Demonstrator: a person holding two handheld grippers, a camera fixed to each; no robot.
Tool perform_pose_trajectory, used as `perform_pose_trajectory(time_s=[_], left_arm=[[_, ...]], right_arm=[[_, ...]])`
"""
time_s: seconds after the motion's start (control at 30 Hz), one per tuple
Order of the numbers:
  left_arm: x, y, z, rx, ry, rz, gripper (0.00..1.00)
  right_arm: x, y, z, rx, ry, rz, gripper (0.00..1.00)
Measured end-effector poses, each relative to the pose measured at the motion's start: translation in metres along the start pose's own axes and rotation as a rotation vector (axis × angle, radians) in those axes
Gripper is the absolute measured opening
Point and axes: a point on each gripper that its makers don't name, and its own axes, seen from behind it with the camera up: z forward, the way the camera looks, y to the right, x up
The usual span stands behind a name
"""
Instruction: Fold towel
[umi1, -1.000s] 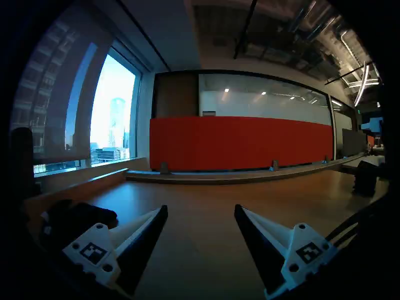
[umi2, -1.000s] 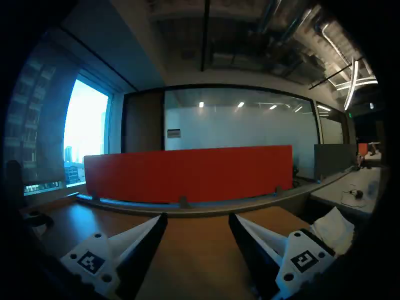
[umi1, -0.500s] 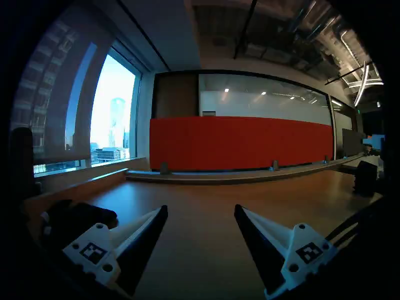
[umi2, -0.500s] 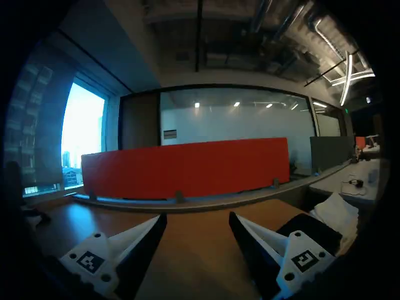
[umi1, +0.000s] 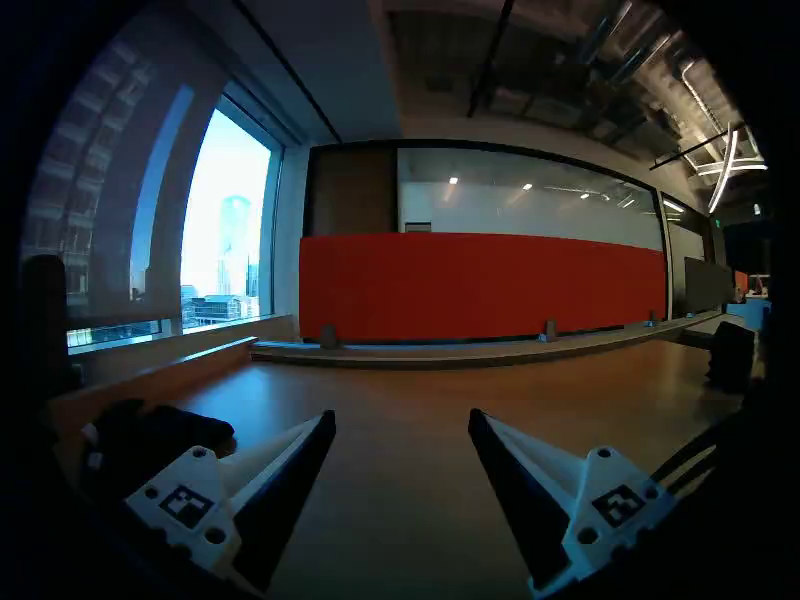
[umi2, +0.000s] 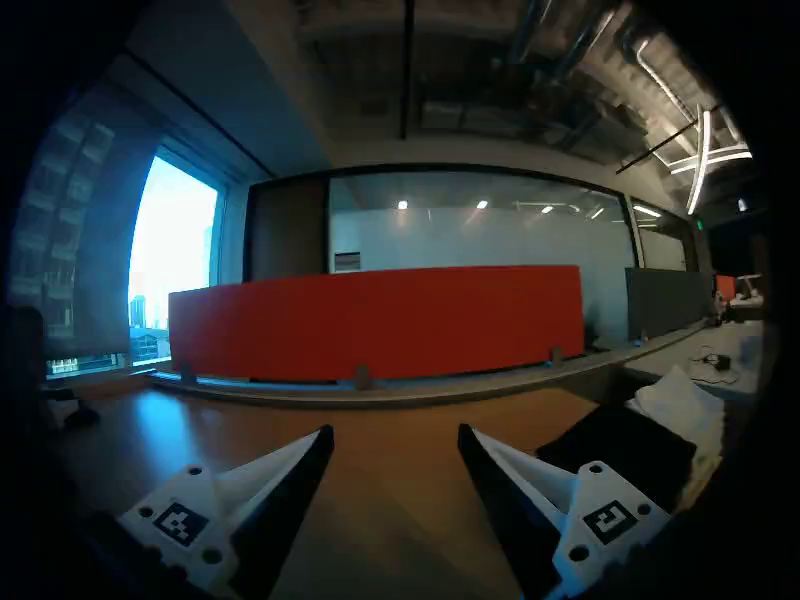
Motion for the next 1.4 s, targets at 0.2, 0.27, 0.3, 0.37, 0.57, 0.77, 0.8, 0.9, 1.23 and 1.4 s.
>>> perform_pose_trajectory(time_s=[0.2,0.27,0.3,0.37,0.57,0.77,0.8,0.9,1.23,1.4], left_arm=[[0.000,0.000,0.000,0.000,0.000,0.000,0.99],[0.000,0.000,0.000,0.000,0.000,0.000,0.99],[0.000,0.000,0.000,0.000,0.000,0.000,0.99],[0.000,0.000,0.000,0.000,0.000,0.000,0.99],[0.000,0.000,0.000,0.000,0.000,0.000,0.99],[0.000,0.001,0.000,0.000,0.000,0.000,0.99],[0.000,0.001,0.000,0.000,0.000,0.000,0.99],[0.000,0.001,0.000,0.000,0.000,0.000,0.99],[0.000,0.001,0.000,0.000,0.000,0.000,0.99],[0.000,0.001,0.000,0.000,0.000,0.000,0.99]], right_arm=[[-0.009,0.002,-0.002,-0.008,-0.001,-0.001,0.96],[-0.011,0.001,-0.002,-0.007,0.002,-0.002,0.96],[-0.013,0.001,-0.002,-0.007,0.002,-0.003,0.96],[-0.017,0.002,-0.002,-0.010,-0.002,-0.005,0.96],[-0.024,0.001,-0.001,-0.015,-0.009,-0.004,0.96],[-0.027,-0.004,0.000,-0.006,-0.011,-0.005,0.96],[-0.027,-0.005,0.001,-0.005,-0.011,-0.005,0.96],[-0.030,-0.008,0.000,-0.002,-0.011,-0.010,0.96],[-0.038,-0.013,-0.001,0.008,-0.016,-0.030,0.96],[-0.039,-0.015,-0.002,0.008,-0.021,-0.037,0.96]])
